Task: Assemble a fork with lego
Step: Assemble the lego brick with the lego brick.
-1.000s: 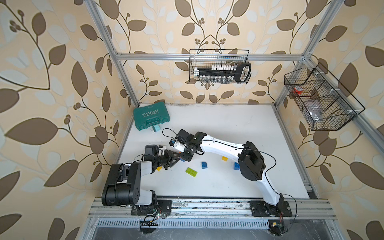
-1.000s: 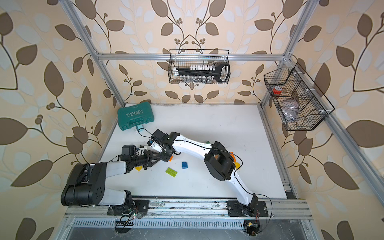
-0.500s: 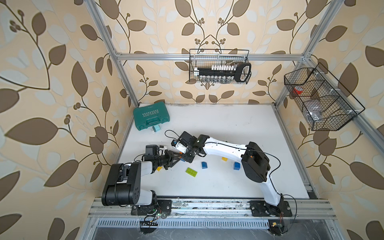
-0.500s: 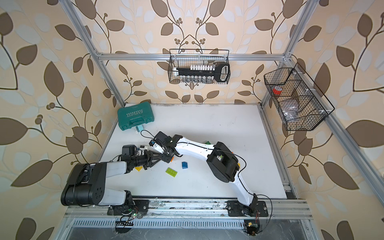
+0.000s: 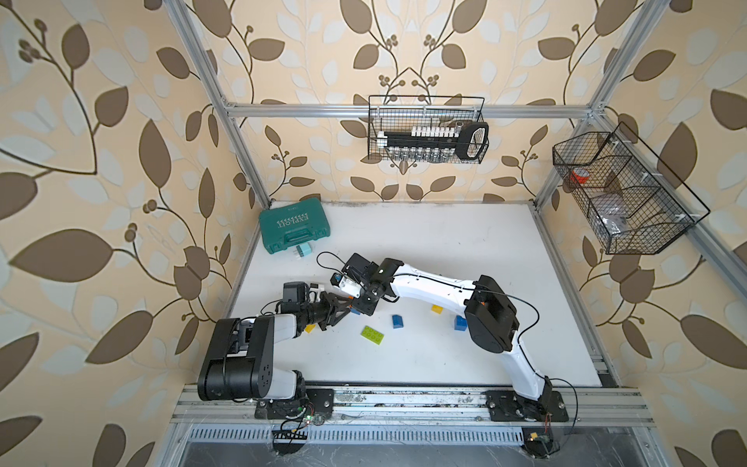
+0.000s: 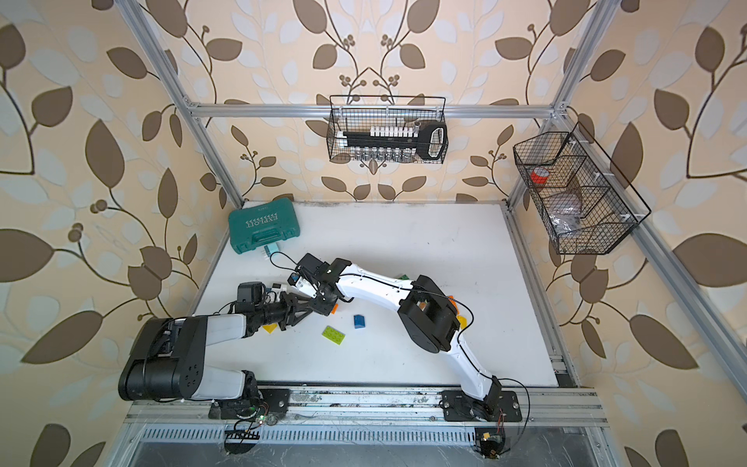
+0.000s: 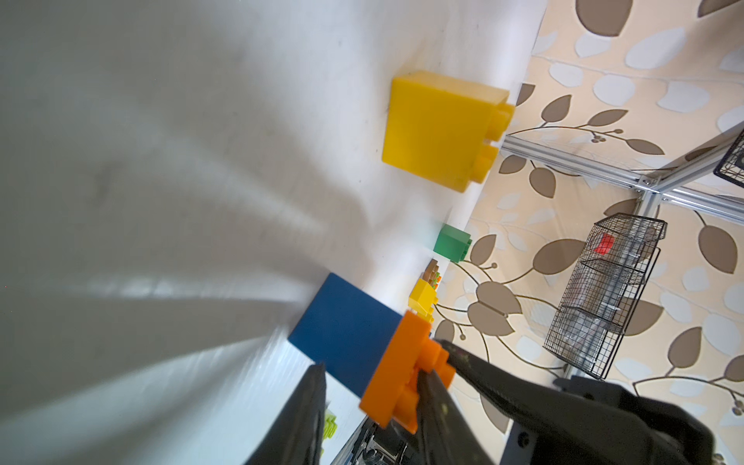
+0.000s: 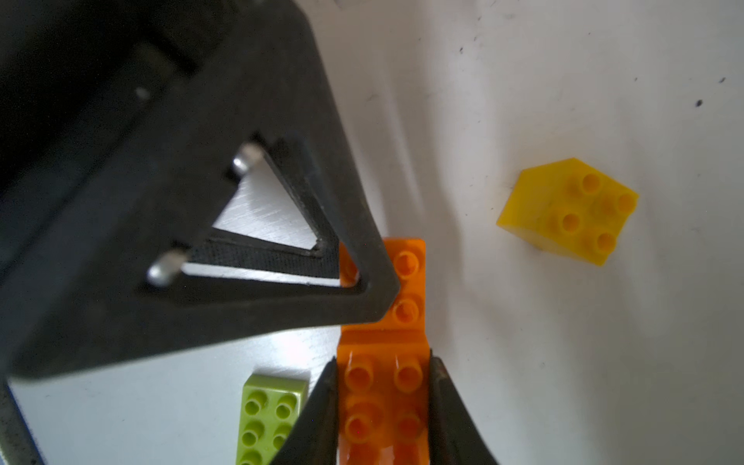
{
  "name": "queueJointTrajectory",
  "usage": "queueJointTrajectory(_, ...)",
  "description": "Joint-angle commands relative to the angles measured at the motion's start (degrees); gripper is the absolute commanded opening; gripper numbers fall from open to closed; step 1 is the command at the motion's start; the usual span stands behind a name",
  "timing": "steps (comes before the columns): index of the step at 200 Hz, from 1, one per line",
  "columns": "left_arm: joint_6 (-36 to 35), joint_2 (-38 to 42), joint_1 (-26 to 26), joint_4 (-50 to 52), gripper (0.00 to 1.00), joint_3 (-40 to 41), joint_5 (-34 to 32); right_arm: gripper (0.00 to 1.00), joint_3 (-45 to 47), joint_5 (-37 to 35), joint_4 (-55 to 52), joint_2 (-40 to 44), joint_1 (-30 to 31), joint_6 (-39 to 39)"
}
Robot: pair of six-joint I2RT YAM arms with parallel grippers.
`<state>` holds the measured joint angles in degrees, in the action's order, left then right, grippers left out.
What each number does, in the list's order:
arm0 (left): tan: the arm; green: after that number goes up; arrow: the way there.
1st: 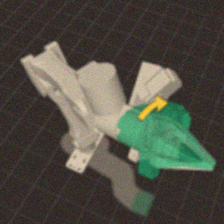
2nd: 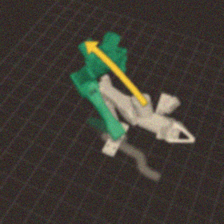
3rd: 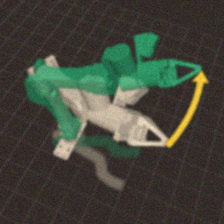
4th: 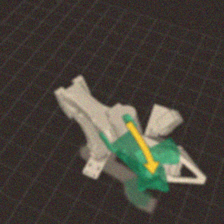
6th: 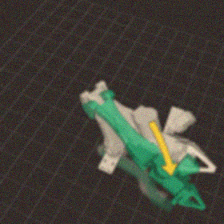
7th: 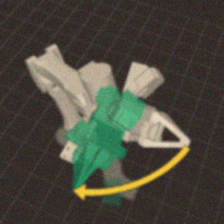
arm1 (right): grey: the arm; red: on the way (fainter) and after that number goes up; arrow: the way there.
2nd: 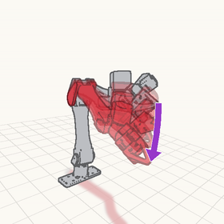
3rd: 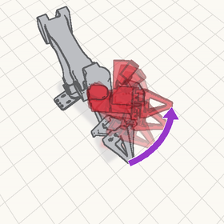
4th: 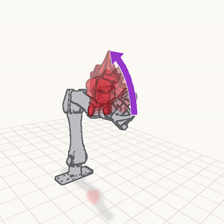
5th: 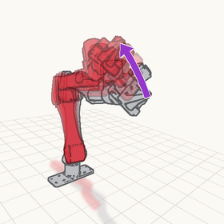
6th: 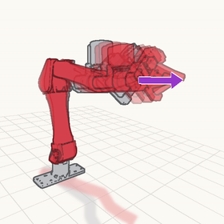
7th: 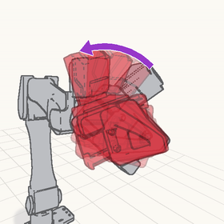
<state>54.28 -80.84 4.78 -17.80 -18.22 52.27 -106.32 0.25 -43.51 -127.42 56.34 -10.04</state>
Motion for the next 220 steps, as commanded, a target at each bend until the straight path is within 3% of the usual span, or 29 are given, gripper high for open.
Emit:
queueJointTrajectory(1, -0.15, 0.66, -0.56, 2.41, 0.40, 0.16, -1.26, 0.26, 4.76, -1.27, -4.86, -2.62, -0.84, -4.00)
queueJointTrajectory(47, 1.39, 2.70, -0.56, 2.07, 0.47, -0.67, -0.35, 0.26, -0.57, 0.12, -6.50, -3.61, -2.38, -9.71)
queueJointTrajectory(98, 2.13, 6.37, 0.45, 4.61, 0.60, -3.29, 0.85, 0.28, -2.19, 6.56, -7.01, -0.49, -5.26, -18.74)
queueJointTrajectory(151, 0.06, 7.54, 2.64, 8.21, 0.61, -4.55, 1.78, 0.31, 1.27, 13.19, -5.60, 1.31, -7.27, -26.75)
queueJointTrajectory(220, -3.77, 6.62, 3.99, 11.82, 0.67, -6.18, 2.84, 0.50, -1.09, 16.03, -7.71, 0.32, -7.82, -29.16)
